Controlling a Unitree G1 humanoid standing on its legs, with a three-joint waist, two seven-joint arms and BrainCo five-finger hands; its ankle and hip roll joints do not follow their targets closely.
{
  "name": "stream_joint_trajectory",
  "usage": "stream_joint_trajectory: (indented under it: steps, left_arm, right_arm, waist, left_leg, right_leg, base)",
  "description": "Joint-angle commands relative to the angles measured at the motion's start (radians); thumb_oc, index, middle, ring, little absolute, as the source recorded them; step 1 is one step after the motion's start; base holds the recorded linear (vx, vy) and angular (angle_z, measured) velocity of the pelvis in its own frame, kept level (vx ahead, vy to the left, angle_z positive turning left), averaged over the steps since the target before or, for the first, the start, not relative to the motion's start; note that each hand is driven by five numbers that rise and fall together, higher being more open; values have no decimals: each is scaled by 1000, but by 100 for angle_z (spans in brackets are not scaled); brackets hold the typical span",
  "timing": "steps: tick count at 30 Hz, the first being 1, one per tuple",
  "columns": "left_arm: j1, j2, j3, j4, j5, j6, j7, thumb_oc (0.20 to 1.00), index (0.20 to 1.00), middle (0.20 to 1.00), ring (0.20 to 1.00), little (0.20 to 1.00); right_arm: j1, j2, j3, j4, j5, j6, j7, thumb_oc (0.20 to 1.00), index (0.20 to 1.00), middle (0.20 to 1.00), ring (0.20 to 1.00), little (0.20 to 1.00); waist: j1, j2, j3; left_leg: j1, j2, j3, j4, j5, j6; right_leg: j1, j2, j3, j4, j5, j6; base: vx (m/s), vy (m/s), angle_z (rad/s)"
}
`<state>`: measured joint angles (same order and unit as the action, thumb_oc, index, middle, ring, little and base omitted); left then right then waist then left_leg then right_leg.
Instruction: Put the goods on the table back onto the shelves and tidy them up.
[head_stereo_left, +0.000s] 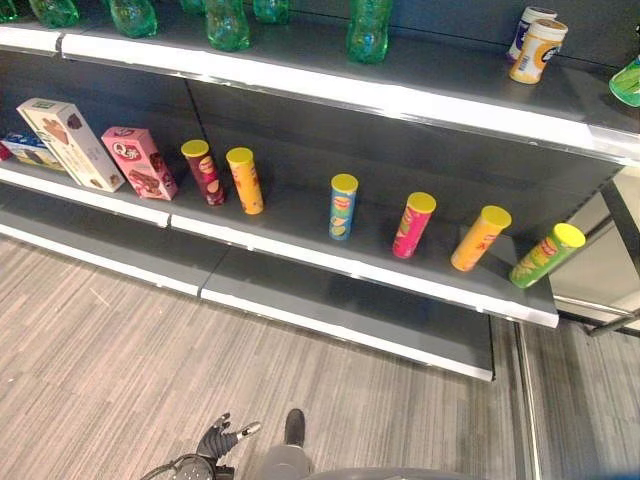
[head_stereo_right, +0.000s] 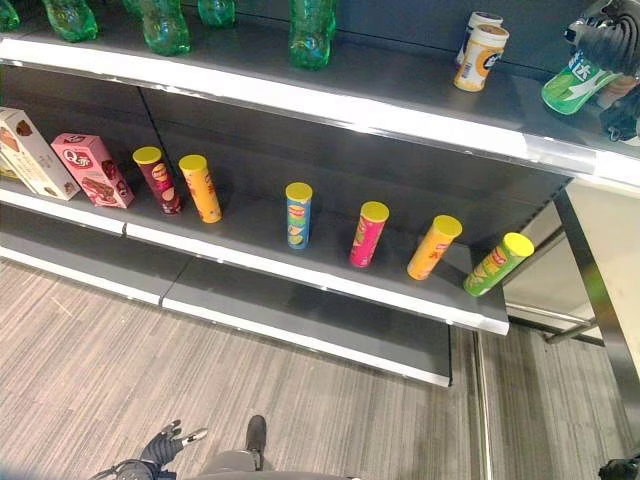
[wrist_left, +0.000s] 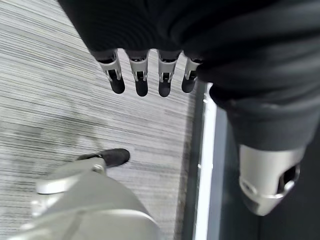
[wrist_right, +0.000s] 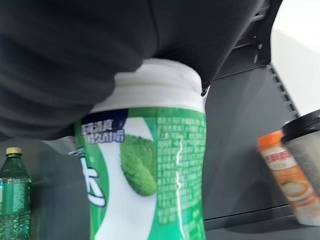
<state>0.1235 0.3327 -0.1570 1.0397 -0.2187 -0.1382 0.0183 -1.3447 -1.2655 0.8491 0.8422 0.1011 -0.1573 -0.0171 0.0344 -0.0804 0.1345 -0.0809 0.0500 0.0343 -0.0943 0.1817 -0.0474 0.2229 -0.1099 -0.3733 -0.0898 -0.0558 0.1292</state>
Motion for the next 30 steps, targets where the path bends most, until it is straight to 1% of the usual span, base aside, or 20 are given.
stream_joint_trajectory:
  steps: [1, 5, 9, 13, 16, 23, 30]
  left_arm:
    - [-64, 53, -2, -11, -28, -24, 12, 1000, 1000, 1000, 1000, 1000]
    - [-66, 62, 3, -7, -28, -23, 18, 1000, 1000, 1000, 1000, 1000]
    - [-64, 63, 11, 1, -42, -22, 20, 1000, 1000, 1000, 1000, 1000]
    - [-62, 59, 14, 34, -60, -20, 22, 1000, 1000, 1000, 1000, 1000]
    - [-68, 52, 10, 48, -62, -19, 23, 1000, 1000, 1000, 1000, 1000]
    - [-71, 50, -1, 43, -59, -19, 22, 1000, 1000, 1000, 1000, 1000]
    - [-61, 48, -10, 15, -60, -19, 13, 1000, 1000, 1000, 1000, 1000]
  right_arm:
    - [-53, -65, -9, 23, 27, 10, -20, 200, 200, 200, 200, 200]
    - [-44, -63, -11, 53, 2, 13, -19, 200, 200, 200, 200, 200]
    - [-82, -38, 39, 122, -60, 25, -11, 200, 200, 200, 200, 200]
    - [-148, 26, 97, 241, -140, 37, -13, 200, 200, 200, 200, 200]
    - [-167, 48, 108, 285, -170, 45, -20, 200, 200, 200, 200, 200]
    - [-177, 50, 123, 293, -186, 46, -15, 200, 200, 200, 200, 200]
    - [-189, 45, 152, 273, -205, 40, -14, 200, 200, 200, 200, 200]
  waist:
    - [43, -34, 15]
    - [52, -33, 18]
    - [60, -28, 14]
    - [75, -17, 3]
    - [82, -9, -5]
    - [90, -3, -17]
    - [101, -6, -16]
  left_leg:
    - [142, 86, 34, 7, -155, -131]
    - [128, 89, 20, 7, -148, -140]
    - [121, 91, 14, 7, -145, -142]
    - [114, 89, 4, 7, -141, -143]
    - [114, 87, -5, 7, -142, -142]
    - [116, 82, -20, 7, -145, -140]
    - [113, 78, -33, 7, -146, -141]
  right_leg:
    - [-33, -43, 29, 8, -16, 41]
    - [-30, -38, 9, 6, -22, 36]
    - [-31, -34, 4, 5, -26, 32]
    - [-29, -30, 0, 3, -32, 30]
    - [-21, -27, -8, 3, -39, 26]
    - [-9, -24, -27, 3, -46, 26]
    - [-5, -24, -42, 3, -48, 27]
  base:
    - [16, -69, 18]
    - [13, -98, 19]
    - [14, -70, 9]
    - [21, -62, 6]
    - [20, -37, 4]
    - [31, -20, 11]
    - [16, -7, 5]
